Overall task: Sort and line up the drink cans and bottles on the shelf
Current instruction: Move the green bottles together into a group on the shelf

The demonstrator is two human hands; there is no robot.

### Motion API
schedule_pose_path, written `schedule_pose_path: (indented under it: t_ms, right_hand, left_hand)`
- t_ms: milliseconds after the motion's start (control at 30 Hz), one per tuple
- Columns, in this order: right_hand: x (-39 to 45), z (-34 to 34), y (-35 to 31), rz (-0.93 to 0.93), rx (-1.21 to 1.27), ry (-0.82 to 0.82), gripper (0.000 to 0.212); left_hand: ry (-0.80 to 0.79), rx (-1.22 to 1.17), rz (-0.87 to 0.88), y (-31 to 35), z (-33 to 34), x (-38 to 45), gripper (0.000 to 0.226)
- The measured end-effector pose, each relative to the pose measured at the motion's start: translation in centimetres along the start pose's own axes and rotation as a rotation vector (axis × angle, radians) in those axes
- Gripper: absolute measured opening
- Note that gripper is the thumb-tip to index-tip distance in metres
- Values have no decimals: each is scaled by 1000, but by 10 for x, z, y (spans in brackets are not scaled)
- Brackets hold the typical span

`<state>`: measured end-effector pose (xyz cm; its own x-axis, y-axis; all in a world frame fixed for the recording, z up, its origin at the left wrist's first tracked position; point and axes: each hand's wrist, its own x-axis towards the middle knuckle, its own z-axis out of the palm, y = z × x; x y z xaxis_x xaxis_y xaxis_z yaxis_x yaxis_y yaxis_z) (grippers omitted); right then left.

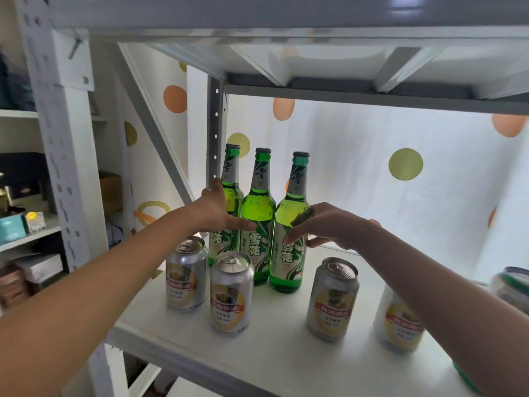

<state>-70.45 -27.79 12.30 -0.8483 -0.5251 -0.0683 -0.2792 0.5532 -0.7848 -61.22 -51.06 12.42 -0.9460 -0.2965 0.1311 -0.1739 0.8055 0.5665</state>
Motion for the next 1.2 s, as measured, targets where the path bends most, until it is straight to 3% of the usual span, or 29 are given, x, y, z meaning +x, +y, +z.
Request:
schedule_pose_path:
  t_ms: [267, 500, 733, 900, 1000, 1067, 1133, 1200]
  right_hand:
    - [3, 4, -4, 15, 10, -2, 35]
    - [3, 8, -4, 62, -33, 50, 62]
    - [-9, 14, -10, 69, -21, 64, 55]
    - [-22, 23, -13, -18, -27, 156, 39]
    - [-37, 30, -14, -42, -149, 282, 54]
    - [-52, 36, -13, -50, -351, 495, 67]
    - [-67, 42, -14, -109, -529, 654, 67]
    - [-86, 46, -15, -154, -585, 701, 63]
  left_hand:
    - [21, -84, 16, -2, 0, 0, 131]
    - [45, -53, 2, 0, 1, -2, 126]
    - [25, -103, 63, -6, 1, -13, 120]
    - [191, -76, 188, -16, 5, -37, 96]
    - [275, 26, 338, -13, 6, -55, 92]
    - [299, 58, 432, -5, 8, -66, 92]
    - [317, 93, 510, 8, 14, -81, 90]
    - [342, 127, 586, 24, 24, -98, 89]
